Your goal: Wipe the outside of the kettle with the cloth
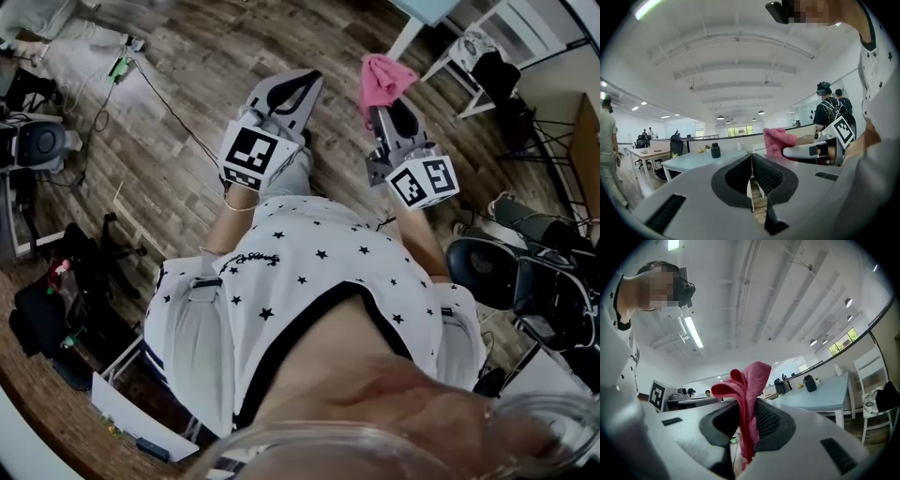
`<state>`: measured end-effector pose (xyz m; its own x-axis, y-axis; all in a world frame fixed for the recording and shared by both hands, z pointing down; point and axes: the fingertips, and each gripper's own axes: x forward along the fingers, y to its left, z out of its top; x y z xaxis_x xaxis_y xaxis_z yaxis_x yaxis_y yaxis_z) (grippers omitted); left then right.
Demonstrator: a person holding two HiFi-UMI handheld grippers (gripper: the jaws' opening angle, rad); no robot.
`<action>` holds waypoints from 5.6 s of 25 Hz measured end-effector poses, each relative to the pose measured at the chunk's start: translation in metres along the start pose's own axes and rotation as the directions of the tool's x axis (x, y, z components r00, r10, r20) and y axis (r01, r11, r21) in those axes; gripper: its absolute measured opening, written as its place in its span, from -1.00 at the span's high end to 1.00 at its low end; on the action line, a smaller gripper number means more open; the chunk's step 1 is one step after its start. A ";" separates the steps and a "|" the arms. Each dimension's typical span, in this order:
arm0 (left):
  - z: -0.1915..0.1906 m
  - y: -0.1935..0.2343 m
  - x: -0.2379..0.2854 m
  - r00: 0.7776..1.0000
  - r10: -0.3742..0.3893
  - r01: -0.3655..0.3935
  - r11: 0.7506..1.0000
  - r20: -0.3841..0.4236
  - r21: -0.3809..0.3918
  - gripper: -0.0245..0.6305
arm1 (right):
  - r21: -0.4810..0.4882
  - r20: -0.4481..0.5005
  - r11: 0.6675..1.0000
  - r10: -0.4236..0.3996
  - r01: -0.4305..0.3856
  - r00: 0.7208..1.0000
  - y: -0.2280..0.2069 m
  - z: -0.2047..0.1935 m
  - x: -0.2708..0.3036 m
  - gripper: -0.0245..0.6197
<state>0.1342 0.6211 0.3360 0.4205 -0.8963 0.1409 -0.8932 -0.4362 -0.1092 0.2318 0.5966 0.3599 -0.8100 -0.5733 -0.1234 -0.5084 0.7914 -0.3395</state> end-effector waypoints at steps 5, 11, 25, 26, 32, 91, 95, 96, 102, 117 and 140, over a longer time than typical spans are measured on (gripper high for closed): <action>-0.006 0.033 0.024 1.000 -0.012 0.012 1.000 0.021 -0.024 0.84 | -0.013 -0.009 1.000 -0.021 0.021 1.000 -0.017 -0.002 0.028 0.71; -0.008 0.075 0.065 0.997 -0.043 0.045 0.998 0.065 -0.038 0.84 | -0.034 -0.018 0.998 -0.057 0.057 0.998 -0.048 -0.001 0.072 0.71; -0.011 0.218 0.155 0.995 -0.088 0.090 0.994 0.044 -0.063 0.84 | -0.043 -0.047 0.994 -0.100 0.098 0.994 -0.109 0.011 0.223 0.71; -0.013 0.231 0.162 0.995 -0.087 0.089 0.994 0.042 -0.066 0.84 | -0.047 -0.052 0.994 -0.100 0.098 0.994 -0.114 0.011 0.237 0.71; -0.025 0.289 0.192 0.998 -0.065 0.066 0.995 0.020 -0.072 0.84 | -0.034 -0.063 0.993 -0.112 0.110 0.992 -0.148 0.006 0.298 0.71; 0.003 0.458 0.612 1.000 -0.024 0.023 0.999 -0.017 -0.028 0.84 | 0.054 -0.067 0.992 -0.113 0.117 0.991 -0.566 0.097 0.511 0.71; 0.011 0.466 0.613 1.000 -0.028 0.028 1.000 -0.008 -0.008 0.84 | 0.057 -0.057 0.986 -0.155 0.158 0.986 -0.580 0.104 0.517 0.71; 0.011 0.470 0.613 1.000 -0.029 0.029 1.000 -0.007 -0.008 0.84 | 0.052 -0.053 0.984 -0.166 0.168 0.985 -0.584 0.105 0.519 0.71; 0.003 0.504 0.634 0.996 -0.074 0.072 0.997 -0.041 -0.035 0.84 | -0.012 -0.080 0.961 -0.277 0.277 0.958 -0.623 0.109 0.547 0.71; -0.014 0.550 0.724 0.968 -0.241 0.237 0.969 -0.068 -0.069 0.84 | 0.007 -0.223 0.863 -0.491 0.505 0.842 -0.723 0.085 0.609 0.71; -0.040 0.541 0.767 0.952 -0.285 0.273 0.955 -0.109 -0.116 0.84 | -0.121 -0.306 0.814 -0.575 0.568 0.759 -0.796 0.058 0.611 0.71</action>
<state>-0.0324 -0.2988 0.4243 0.6379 -0.7204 0.2723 -0.7568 -0.6518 0.0484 0.1589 -0.3957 0.5005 -0.4121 -0.8247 0.3872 -0.9092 0.3447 -0.2336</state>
